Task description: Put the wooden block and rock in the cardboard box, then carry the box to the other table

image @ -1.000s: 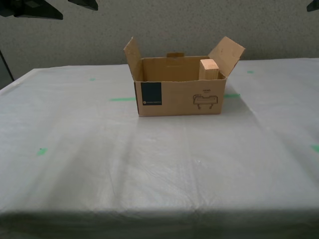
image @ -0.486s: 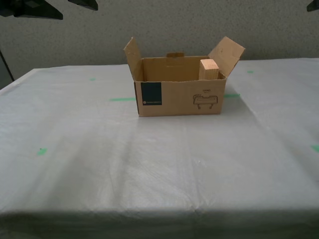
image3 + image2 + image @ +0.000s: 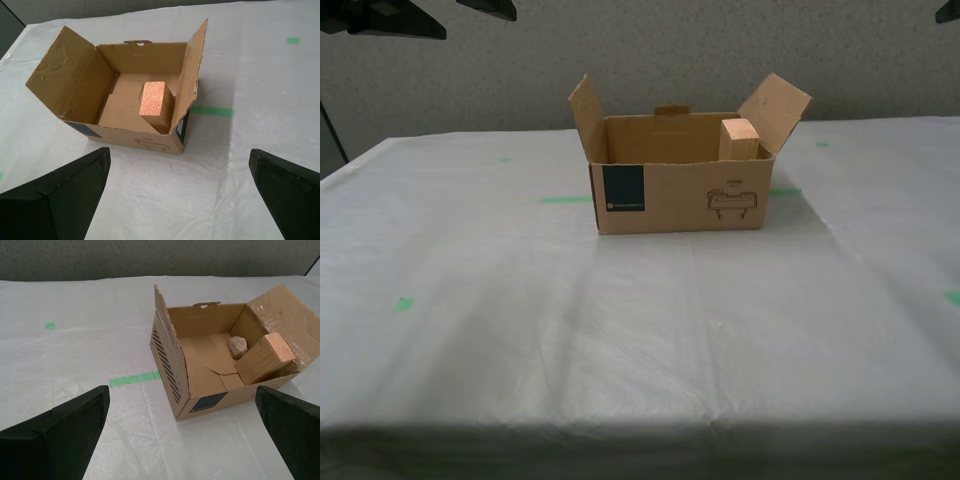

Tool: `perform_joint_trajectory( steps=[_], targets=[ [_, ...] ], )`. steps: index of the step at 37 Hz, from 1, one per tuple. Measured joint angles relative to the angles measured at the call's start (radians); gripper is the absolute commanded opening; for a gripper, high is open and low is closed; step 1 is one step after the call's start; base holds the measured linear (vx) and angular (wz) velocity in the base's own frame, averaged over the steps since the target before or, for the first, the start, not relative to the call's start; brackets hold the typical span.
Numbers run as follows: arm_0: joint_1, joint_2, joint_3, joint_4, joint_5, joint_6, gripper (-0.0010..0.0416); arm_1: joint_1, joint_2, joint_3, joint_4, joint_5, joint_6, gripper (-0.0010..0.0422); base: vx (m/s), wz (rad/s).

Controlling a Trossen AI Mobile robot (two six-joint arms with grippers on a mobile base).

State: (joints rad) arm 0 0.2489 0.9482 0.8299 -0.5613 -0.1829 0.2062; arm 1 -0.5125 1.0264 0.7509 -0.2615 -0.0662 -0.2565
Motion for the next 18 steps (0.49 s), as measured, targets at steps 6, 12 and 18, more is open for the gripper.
perform_joint_trajectory(
  steps=[6,12,18],
  targets=[
    [0.0,0.0,0.0,0.0,0.0,0.0,0.0387,0.0,0.0,0.0,0.0,0.0,0.0,0.04,0.0,0.0],
    [0.0,0.0,0.0,0.0,0.0,0.0,0.0387,0.0,0.0,0.0,0.0,0.0,0.0,0.04,0.0,0.0],
    [0.001,0.0,0.0,0.0,0.0,0.0,0.0387,0.0,0.0,0.0,0.0,0.0,0.0,0.04,0.0,0.0]
  ],
)
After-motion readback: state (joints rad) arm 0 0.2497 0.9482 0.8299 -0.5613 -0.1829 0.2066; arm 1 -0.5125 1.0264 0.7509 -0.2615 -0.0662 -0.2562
